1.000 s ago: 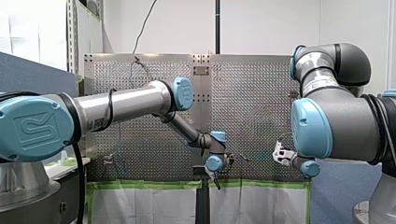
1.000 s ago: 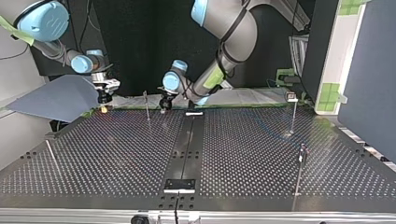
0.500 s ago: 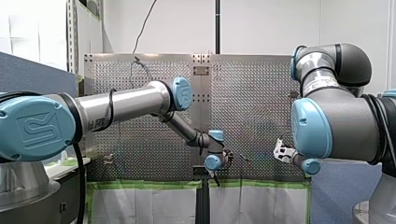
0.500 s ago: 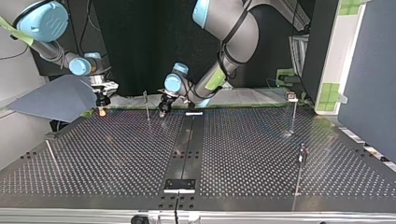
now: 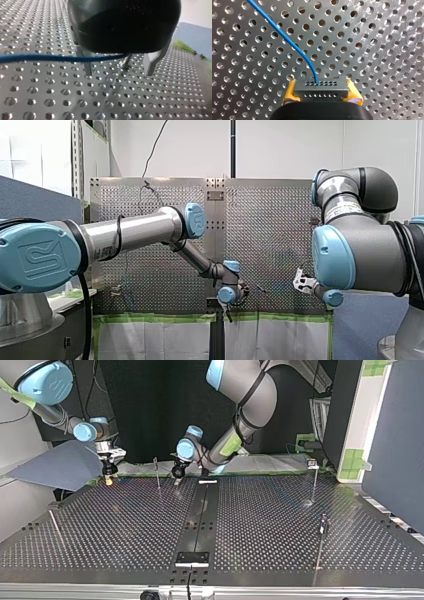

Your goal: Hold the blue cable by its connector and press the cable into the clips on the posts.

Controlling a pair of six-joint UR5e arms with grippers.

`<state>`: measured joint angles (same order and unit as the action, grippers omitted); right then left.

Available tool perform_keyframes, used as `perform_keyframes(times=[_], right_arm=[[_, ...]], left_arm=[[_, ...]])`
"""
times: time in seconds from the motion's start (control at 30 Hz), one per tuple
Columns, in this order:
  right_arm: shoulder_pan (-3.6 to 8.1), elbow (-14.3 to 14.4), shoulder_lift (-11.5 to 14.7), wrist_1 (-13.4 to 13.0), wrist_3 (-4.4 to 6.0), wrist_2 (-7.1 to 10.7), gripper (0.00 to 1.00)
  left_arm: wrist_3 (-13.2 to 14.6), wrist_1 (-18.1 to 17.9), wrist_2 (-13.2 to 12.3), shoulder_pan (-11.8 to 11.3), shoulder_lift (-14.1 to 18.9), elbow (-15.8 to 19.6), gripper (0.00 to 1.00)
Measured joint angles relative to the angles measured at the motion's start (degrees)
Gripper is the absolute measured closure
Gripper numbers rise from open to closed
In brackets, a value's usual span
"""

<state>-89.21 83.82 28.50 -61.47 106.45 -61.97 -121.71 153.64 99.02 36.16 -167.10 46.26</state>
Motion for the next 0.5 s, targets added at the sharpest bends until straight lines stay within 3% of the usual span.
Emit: perform_keyframes(times=[0.27,0.5], right_arm=[[-0.03,-0.01,0.01,0.07,0.00,0.00,1.00],[-0.18,0.00,0.00,0.11,0.00,0.00,1.00]], left_arm=[[3.97,3.98,0.03,1.07,0.25,1.92,0.00],[7.37,5.54,-0.06,2.08,2.86,5.13,0.00]])
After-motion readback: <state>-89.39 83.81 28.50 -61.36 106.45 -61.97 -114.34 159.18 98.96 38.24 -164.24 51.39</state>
